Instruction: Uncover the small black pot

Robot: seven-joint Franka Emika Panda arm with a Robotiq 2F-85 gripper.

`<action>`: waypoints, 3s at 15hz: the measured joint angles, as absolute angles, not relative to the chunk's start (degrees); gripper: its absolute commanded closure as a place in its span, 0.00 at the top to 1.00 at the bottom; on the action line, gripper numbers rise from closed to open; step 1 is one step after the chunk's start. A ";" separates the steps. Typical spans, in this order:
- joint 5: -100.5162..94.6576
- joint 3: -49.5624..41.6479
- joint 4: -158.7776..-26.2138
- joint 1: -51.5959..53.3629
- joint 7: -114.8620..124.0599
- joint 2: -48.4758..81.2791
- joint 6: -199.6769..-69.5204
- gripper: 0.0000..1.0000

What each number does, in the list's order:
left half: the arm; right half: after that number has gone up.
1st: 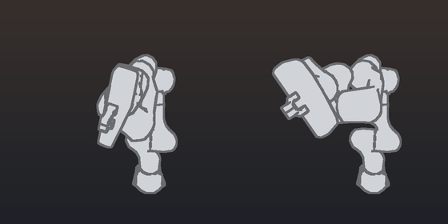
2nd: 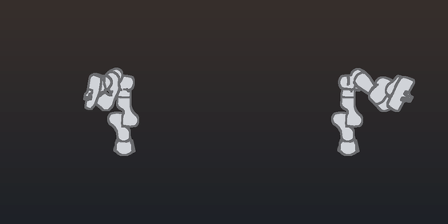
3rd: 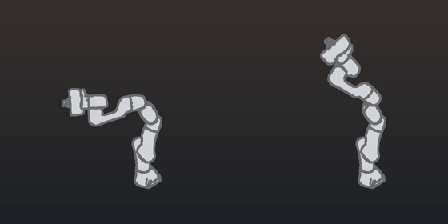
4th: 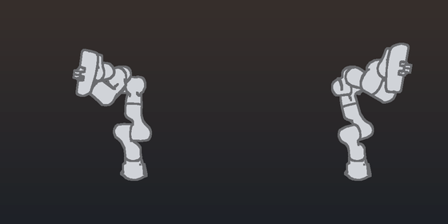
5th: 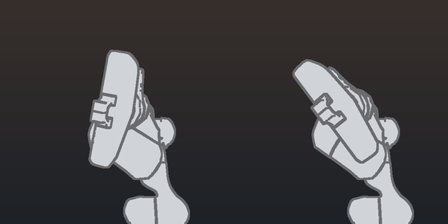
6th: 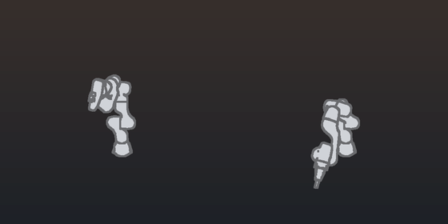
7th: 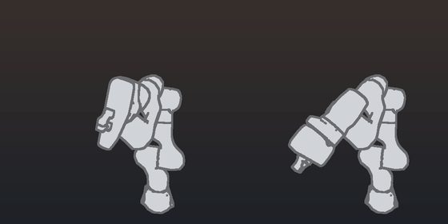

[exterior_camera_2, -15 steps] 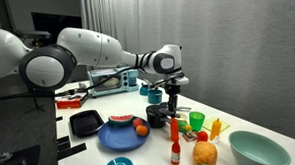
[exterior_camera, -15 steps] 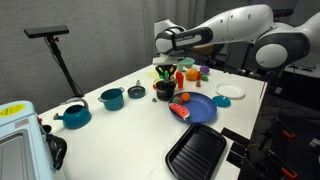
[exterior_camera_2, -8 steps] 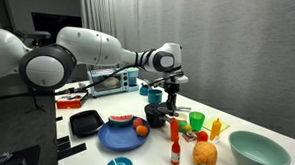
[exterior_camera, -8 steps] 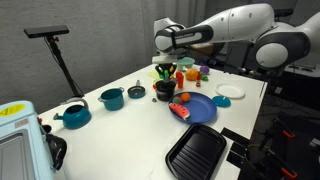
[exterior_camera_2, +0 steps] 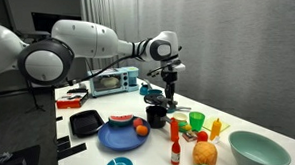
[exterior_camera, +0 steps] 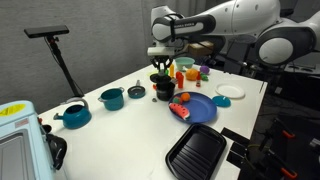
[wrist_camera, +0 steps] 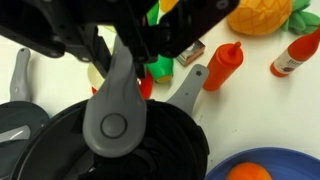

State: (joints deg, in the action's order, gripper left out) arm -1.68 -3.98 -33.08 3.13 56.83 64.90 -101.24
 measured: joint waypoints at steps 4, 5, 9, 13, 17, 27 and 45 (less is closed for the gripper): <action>-2.00 -5.42 -32.99 2.42 58.56 64.42 -100.76 0.07; -2.00 -5.90 -32.99 2.06 59.66 64.24 -100.34 0.07; -2.00 -6.90 -33.00 0.48 63.71 62.73 -97.14 0.07; -2.02 -7.46 -33.36 -0.28 64.58 59.49 -92.41 0.07; -2.04 -7.66 -34.72 0.17 66.78 56.28 -91.63 0.07; -2.04 -7.65 -37.26 1.07 68.90 54.26 -91.78 0.29; -2.59 -9.17 -59.78 -2.08 65.49 44.06 -98.06 0.07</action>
